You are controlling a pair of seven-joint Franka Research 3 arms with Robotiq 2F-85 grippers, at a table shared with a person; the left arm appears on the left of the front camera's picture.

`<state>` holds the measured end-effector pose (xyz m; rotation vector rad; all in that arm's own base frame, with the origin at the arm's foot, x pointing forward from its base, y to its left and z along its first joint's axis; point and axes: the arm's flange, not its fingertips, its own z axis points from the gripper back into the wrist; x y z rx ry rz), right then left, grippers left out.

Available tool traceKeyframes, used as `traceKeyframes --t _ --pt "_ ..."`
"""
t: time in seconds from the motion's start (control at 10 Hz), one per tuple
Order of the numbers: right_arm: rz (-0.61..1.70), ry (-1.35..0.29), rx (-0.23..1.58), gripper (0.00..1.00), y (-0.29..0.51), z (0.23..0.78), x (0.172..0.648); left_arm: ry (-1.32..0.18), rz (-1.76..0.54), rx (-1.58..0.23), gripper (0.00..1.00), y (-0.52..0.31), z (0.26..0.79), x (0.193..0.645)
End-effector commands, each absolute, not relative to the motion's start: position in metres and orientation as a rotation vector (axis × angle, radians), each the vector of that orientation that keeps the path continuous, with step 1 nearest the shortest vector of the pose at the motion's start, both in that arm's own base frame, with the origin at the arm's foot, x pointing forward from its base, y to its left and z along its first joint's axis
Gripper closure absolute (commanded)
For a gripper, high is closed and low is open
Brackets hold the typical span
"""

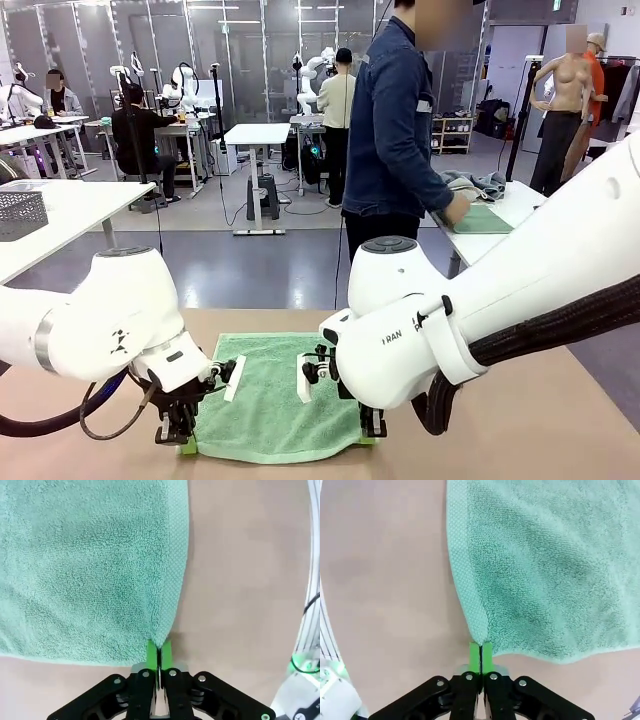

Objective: Fold the towels and place them in the basket.
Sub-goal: When a person lays out a Towel with hook on the table, fold it in half twice.

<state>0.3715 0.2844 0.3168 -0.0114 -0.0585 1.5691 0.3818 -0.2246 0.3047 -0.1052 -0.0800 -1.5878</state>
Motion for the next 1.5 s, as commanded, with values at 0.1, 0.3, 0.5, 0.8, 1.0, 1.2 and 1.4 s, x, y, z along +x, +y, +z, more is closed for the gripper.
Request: traceKeyframes --t 0.1,0.3,0.5,0.8,1.0,1.2,1.4 --pt "1.549 -0.077 -0.011 1.0 0.284 0.352 0.361 -0.127 -1.624 -0.158 1.0 -0.221 0.346 0.366" --pt "1.569 -0.119 -0.011 1.0 0.287 0.389 0.345 -0.158 -1.549 -0.201 1.0 -0.217 0.395 0.353" --pt "1.507 -0.142 0.012 1.0 0.288 0.418 0.329 -0.126 -1.549 -0.231 1.0 -0.219 0.427 0.337" --pt "1.558 -0.185 0.033 1.0 0.289 0.449 0.339 -0.157 -1.549 -0.201 1.0 -0.229 0.464 0.344" --pt "1.569 -0.146 0.062 1.0 0.294 0.463 0.372 -0.115 -1.493 -0.189 1.0 -0.231 0.478 0.377" --pt "1.571 -0.113 0.056 1.0 0.302 0.467 0.412 -0.041 -1.408 -0.173 1.0 -0.231 0.475 0.405" --pt "1.547 -0.065 0.056 1.0 0.31 0.458 0.457 0.018 -1.309 -0.178 1.0 -0.219 0.461 0.436"
